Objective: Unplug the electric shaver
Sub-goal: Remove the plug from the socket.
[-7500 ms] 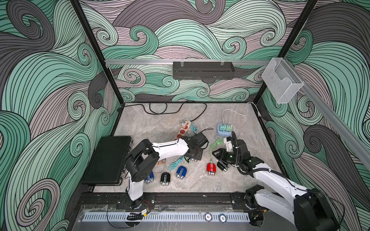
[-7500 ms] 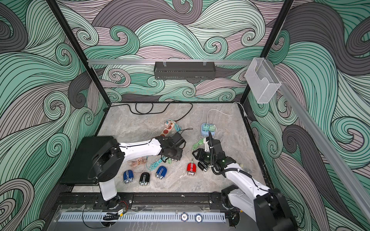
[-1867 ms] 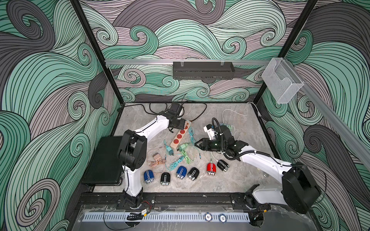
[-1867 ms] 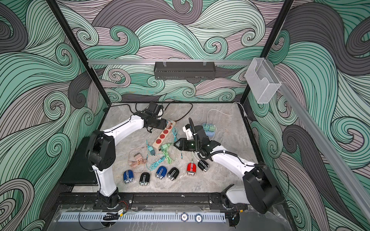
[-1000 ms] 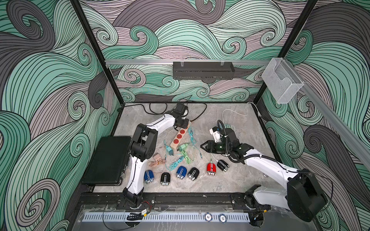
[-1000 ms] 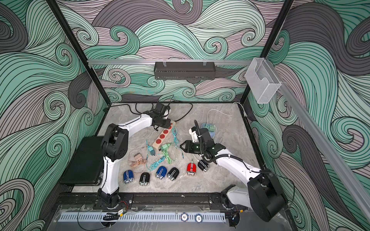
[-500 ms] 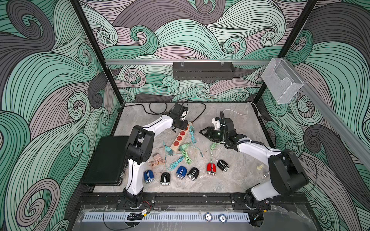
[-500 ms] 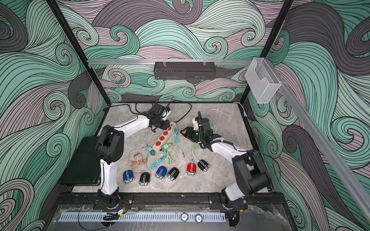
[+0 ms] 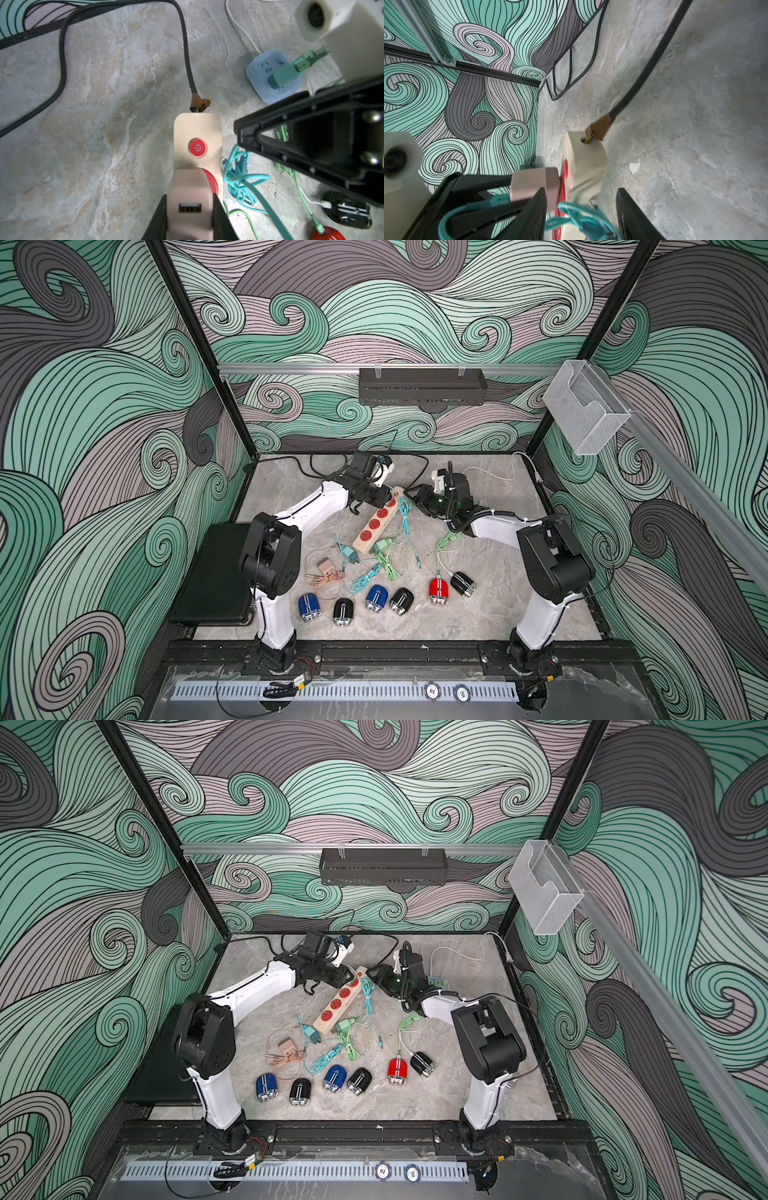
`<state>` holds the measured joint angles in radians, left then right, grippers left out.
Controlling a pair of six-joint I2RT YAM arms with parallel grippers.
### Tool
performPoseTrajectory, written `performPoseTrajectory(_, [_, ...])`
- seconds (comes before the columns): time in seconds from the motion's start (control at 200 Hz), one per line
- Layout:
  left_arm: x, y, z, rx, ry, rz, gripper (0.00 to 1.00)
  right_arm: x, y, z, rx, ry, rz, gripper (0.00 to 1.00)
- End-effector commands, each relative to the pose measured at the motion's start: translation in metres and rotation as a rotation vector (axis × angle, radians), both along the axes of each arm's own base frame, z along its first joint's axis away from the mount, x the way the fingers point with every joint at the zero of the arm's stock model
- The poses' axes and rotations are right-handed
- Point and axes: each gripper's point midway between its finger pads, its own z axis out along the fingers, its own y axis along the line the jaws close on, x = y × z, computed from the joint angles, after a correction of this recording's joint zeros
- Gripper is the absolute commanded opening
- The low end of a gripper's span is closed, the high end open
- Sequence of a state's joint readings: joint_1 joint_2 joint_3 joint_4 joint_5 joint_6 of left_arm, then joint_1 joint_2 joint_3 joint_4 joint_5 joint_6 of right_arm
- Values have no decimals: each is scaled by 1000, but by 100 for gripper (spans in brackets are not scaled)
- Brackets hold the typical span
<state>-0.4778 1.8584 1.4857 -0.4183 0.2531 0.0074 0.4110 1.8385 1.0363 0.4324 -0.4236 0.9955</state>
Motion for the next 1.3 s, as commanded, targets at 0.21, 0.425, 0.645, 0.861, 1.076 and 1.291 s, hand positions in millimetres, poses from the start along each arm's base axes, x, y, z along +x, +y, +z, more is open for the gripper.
performPoseTrajectory(0.21, [-3,-12,50,-150,-90,-48,2,14,8,5,97,-24,-14,58])
performPoseTrajectory(0.425, [-8,-15,57,-182,-92,-71,2,13,15,6,152,-24,8,55])
performPoseTrajectory(0.645, [-14,-15,62,-227,-55,-96,1,13,10,4,165,-30,-8,41])
performPoseTrajectory(0.861, [-14,-3,66,-240,-23,-108,0,10,5,3,173,-42,-14,28])
performPoseTrajectory(1.076, [-6,11,79,-347,27,-102,0,7,-1,8,182,-68,-16,21])
performPoseTrajectory(1.291, [0,17,75,-392,55,-128,0,6,-4,8,189,-67,-26,17])
